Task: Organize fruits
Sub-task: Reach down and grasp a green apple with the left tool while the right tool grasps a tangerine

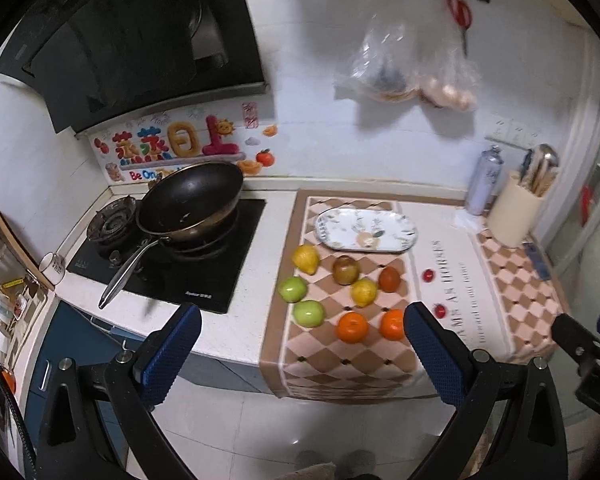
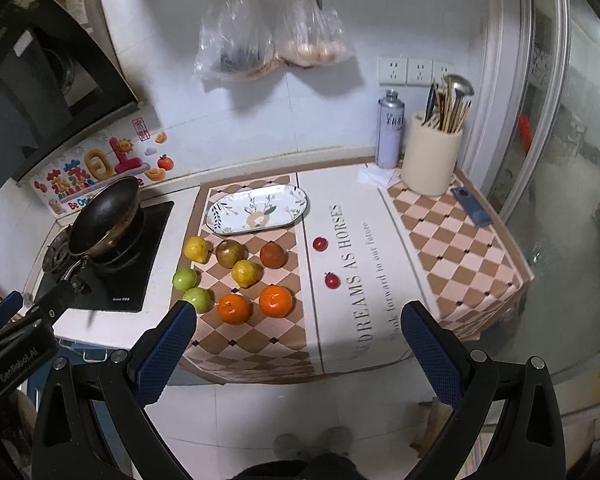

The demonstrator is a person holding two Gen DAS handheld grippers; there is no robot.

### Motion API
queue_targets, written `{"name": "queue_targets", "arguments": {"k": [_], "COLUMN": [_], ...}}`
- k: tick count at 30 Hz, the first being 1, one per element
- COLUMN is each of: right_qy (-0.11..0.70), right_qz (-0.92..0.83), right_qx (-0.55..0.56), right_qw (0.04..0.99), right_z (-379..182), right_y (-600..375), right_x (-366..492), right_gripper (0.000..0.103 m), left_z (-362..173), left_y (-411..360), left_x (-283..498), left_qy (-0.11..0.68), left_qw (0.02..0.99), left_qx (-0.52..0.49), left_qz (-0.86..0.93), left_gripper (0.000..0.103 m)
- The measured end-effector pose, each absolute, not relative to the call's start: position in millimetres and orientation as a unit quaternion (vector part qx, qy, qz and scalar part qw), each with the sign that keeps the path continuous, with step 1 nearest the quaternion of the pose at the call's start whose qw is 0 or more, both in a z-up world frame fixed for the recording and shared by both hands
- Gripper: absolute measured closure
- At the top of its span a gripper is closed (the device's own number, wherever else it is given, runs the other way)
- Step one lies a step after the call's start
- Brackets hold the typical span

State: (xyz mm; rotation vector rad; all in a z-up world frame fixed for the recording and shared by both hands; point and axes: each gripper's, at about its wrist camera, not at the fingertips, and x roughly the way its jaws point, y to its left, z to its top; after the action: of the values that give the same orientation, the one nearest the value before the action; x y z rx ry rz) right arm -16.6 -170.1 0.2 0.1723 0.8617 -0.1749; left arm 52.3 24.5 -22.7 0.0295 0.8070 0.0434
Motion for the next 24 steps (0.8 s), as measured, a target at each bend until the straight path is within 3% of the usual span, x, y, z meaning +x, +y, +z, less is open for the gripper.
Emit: {"name": "queue_targets", "arguments": {"k": [14, 24], "right_qy": [0.547, 0.658], "right_qz": [-0.071, -0.018], "right_qx": [0.109, 0.155], "right_qw": [0.827, 0.737], "right_z": [-165.4, -290.2], "right_y": [-187.8, -189.6], "right_x": [113.9, 206.5], "right_gripper": [0.0, 0.0], "left_z": [-142.9, -246.1], "left_y": [68.4, 89.7], "left_x": [162.0, 277.5], "left_qy": [0.52, 0.656], "left_qw": [0.85, 0.748], "left_qx": [0.027, -0.066], "left_qz": [0.078, 0.077], "left_gripper": [0.0, 0.003]}}
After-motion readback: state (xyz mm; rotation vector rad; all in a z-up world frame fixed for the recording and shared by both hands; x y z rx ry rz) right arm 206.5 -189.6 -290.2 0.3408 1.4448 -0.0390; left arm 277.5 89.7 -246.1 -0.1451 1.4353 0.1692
